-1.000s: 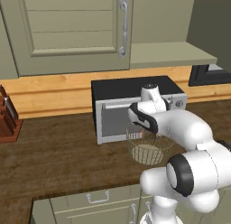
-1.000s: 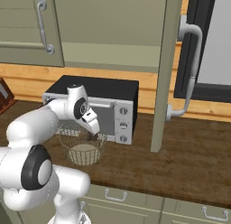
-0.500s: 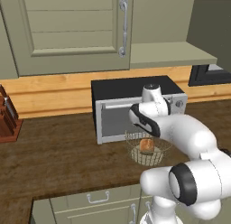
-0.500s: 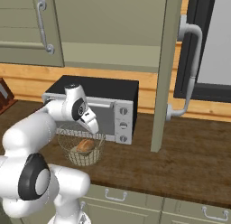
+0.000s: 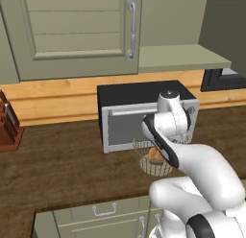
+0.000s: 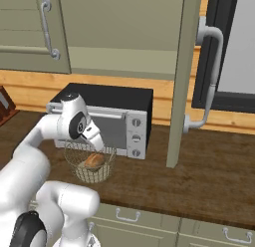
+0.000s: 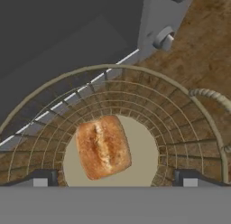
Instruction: Open the cabinet, pick up the bread from the cabinet and place it in the basket. Then move the basket to the dining counter.
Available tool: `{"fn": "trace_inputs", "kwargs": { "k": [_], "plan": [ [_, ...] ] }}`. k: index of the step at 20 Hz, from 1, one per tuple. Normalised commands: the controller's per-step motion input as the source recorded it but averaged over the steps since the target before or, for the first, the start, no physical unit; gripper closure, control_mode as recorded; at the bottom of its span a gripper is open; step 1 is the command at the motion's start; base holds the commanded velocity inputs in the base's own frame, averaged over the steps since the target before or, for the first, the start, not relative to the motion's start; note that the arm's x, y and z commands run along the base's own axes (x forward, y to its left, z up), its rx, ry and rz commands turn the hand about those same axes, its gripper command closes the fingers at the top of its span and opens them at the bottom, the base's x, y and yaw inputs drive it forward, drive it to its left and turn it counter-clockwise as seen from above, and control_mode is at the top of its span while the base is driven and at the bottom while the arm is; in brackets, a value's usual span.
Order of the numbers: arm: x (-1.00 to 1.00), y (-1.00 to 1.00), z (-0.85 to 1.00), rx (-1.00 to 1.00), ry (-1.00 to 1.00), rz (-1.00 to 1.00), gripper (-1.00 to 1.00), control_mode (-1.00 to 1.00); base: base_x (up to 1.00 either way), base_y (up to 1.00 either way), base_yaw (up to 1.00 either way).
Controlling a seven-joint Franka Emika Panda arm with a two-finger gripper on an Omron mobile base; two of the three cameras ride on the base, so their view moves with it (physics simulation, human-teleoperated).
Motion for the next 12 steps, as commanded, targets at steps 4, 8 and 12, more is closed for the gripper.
{"fn": "trace_inputs", "kwargs": {
  "k": [4,8,12],
  "plan": [
    [-0.65,0.00,0.08,-0.02,0.03,0.00,-1.00,-1.00,0.00,0.00,0.00],
    [-0.67,-0.01,0.32,-0.01,0.01,-0.03,-1.00,-1.00,0.00,0.00,0.00],
    [-0.68,-0.09,0.05,0.02,0.11,-0.21,-1.00,-1.00,0.00,0.00,0.00]
  ]
}}
